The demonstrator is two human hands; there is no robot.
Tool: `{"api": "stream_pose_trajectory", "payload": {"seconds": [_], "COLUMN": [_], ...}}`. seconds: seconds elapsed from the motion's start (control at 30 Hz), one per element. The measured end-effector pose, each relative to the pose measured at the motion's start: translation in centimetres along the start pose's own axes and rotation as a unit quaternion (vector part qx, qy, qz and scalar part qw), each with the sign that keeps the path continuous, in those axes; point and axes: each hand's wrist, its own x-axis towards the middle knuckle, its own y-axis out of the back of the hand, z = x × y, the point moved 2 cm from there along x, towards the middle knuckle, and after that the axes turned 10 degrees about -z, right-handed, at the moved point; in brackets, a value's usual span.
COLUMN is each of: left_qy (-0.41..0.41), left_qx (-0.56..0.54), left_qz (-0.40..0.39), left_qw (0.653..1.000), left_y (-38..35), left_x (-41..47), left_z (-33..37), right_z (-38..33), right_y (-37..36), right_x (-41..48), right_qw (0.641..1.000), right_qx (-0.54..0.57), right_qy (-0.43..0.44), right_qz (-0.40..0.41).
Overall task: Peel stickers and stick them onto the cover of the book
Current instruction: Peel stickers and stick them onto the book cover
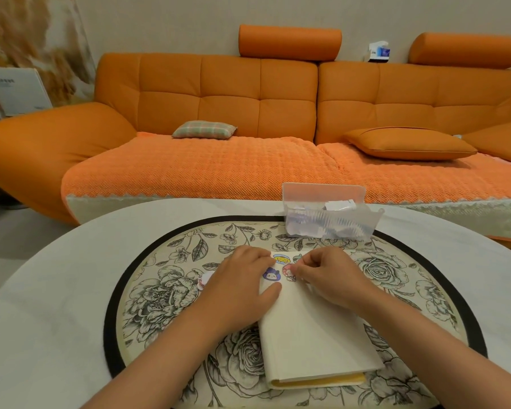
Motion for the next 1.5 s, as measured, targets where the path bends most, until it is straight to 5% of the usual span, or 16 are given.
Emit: {"api": "stream_pose_trajectory", "payload": {"seconds": [0.37,0.7,1.07,1.5], "left_qy": [-0.058,-0.026,-0.032,0.008], "left_qx": [-0.006,0.089,0.163,0.047], "left_qz": [-0.018,-0.094,-0.078,-0.062], "left_qw": [0.998,0.991,0.983,0.997], "left_y": [-0.2,-0.1,-0.5,-0.1], "left_x": [-0.2,0.3,0.3,-1.0], "left_z": [0.4,1.1,2.0,2.2], "right_z": [-0.6,0.8,0.9,0.9], "right_y": [-0.5,-2.1,-2.5,-2.2], "right_x": [-0.5,-2.2,-3.6,-3.4], "right_qw": [0.983,0.918,0.916,0.921], "right_qx": [-0.167,-0.31,-0.366,-0.365], "right_qy": [-0.003,0.184,0.147,0.132], "right_qz": [0.075,0.163,0.078,0.044]}}
